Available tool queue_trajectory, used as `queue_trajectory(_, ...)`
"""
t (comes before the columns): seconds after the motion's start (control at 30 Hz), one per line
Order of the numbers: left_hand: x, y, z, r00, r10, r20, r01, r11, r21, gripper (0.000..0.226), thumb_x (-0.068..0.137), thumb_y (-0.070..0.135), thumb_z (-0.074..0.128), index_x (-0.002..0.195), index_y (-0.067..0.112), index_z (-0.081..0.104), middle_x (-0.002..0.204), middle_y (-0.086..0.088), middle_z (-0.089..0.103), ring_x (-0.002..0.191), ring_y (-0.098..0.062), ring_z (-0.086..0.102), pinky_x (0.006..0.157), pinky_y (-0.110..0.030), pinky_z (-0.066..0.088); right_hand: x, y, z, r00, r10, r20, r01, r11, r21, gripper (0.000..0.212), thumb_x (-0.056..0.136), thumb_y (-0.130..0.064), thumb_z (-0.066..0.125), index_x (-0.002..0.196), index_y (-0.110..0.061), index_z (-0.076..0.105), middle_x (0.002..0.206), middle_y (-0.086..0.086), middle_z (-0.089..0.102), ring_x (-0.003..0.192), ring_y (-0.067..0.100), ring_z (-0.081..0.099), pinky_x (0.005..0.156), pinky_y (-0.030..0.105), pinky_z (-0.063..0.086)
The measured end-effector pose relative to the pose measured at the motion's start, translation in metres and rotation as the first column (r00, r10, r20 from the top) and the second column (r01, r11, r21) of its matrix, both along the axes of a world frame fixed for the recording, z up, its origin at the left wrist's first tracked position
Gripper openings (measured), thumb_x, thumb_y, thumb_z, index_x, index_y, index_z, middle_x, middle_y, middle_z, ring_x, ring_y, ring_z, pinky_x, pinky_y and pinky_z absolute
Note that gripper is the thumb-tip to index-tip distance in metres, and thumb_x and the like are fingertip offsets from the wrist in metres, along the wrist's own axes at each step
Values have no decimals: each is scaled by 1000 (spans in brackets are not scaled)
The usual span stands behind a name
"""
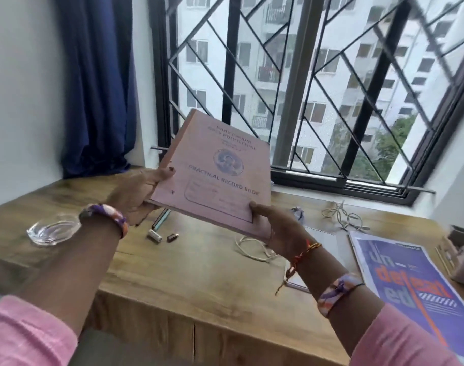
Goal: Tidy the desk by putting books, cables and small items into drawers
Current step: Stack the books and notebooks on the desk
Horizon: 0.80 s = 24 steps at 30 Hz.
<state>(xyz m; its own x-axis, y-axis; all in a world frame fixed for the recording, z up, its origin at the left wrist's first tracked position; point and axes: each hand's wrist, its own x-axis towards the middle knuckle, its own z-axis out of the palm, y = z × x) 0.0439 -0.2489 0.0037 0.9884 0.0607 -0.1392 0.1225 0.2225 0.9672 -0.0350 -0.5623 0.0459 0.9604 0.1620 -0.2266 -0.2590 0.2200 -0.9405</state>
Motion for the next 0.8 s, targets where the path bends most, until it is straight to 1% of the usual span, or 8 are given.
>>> queue_trajectory(0.13, -58, -135, 54, 992, -70, 109, 72, 997, -11, 43, 82, 28, 66, 117, 3, 59, 117, -14, 63, 104, -30, 60, 91, -39, 48, -2, -82, 13, 979, -141, 147, 147, 989, -32, 8, 85, -1, 59, 90, -7, 60, 84, 7, 65, 67, 18, 63, 52, 29, 57)
queue_trajectory(0.23, -63, -213, 53, 976, -199, 90, 198, 980, 12, 22, 86, 27, 59, 96, 7, 62, 88, -10, 63, 71, -18, 50, 53, -20, 41, -4, -153, 17, 944, -243, 223, 262, 963, -58, 11, 85, 3, 57, 89, -7, 60, 71, 3, 67, 51, 9, 63, 46, 21, 52)
queue_trajectory(0.3, -58, -264, 49, 964, -263, 48, 259, 963, 70, 22, 86, 30, 59, 87, 8, 60, 79, -9, 58, 61, -15, 41, 42, -16, 34, -6, -206, 16, 921, -303, 244, 336, 936, -105, 13, 84, 3, 58, 93, -6, 61, 60, -3, 68, 47, 7, 61, 44, 19, 50)
queue_trajectory(0.37, -51, -311, 37, 951, -310, -16, 309, 940, 144, 24, 88, 29, 59, 80, 6, 58, 74, -10, 55, 58, -17, 44, 45, -18, 38, -11, -257, 12, 913, -326, 245, 368, 917, -152, 13, 84, 2, 59, 93, -6, 61, 59, -3, 68, 48, 8, 62, 45, 20, 52)
queue_trajectory(0.47, -44, -396, 12, 906, -409, -110, 423, 854, 303, 43, 79, 38, 68, 70, -1, 55, 60, -11, 55, 52, -19, 50, 51, -23, 40, -18, -345, -5, 902, -387, 193, 420, 889, -181, 26, 81, 5, 61, 106, 0, 58, 80, 10, 70, 59, 16, 65, 60, 29, 57)
queue_trajectory(0.6, -44, -454, -14, 904, -388, -181, 428, 796, 429, 42, 87, 27, 63, 54, 9, 44, 30, 7, 39, 25, -6, 35, 33, -13, 31, -20, -399, -33, 899, -426, 100, 437, 871, -225, 32, 81, 10, 57, 113, 2, 56, 57, -2, 69, 47, 8, 64, 45, 19, 53)
queue_trajectory(0.7, -49, -462, -26, 910, -365, -196, 407, 703, 582, 39, 87, 27, 62, 56, 9, 48, 42, 1, 47, 29, -6, 43, 31, -14, 34, -22, -403, -52, 904, -426, 30, 419, 873, -250, 33, 81, 11, 58, 113, 7, 54, 58, 2, 68, 44, 9, 63, 42, 17, 50)
queue_trajectory(0.8, -53, -483, -40, 899, -329, -288, 435, 596, 675, 33, 86, 32, 63, 63, 10, 53, 56, -2, 52, 43, -11, 47, 38, -16, 39, -21, -422, -76, 914, -402, -56, 362, 870, -334, 37, 82, 8, 60, 117, 8, 52, 77, 9, 65, 48, 10, 63, 42, 16, 49)
